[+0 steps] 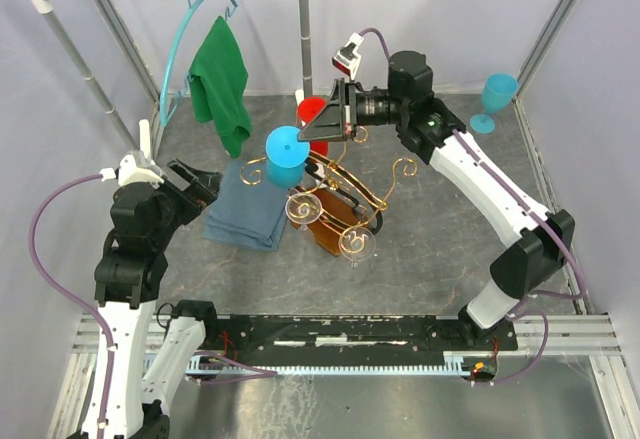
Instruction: Take the wine glass off the wine glass rack
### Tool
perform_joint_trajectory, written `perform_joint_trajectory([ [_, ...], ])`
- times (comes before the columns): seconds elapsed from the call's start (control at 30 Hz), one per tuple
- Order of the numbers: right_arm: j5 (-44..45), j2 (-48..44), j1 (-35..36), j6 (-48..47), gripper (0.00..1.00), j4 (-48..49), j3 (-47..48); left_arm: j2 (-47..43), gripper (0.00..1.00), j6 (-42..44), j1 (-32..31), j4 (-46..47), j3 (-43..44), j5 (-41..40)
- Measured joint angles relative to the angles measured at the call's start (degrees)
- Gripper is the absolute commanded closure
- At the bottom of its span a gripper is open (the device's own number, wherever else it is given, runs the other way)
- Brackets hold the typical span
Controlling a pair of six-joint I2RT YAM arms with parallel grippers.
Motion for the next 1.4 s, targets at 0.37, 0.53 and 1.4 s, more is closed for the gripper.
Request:
perform_joint_trajectory([
  [0.37,-3.45,-5.77,-5.40,4.79,0.99,5.90,-0.61,-0.22,0.01,0.00,0.00,-0.02,-0.94,0.31],
  [0.53,1.01,-6.97,-11.34,-8.13,0.99,-6.67,6.19,-0.22,0.01,0.39,0.00,0.00,-0.94,0.35],
  [1.4,95.93,41.18,-10.23,-103.38,0.99,-4.74,26.71,0.02,0.01,0.76,0.00,0.26,-3.74,1.95],
])
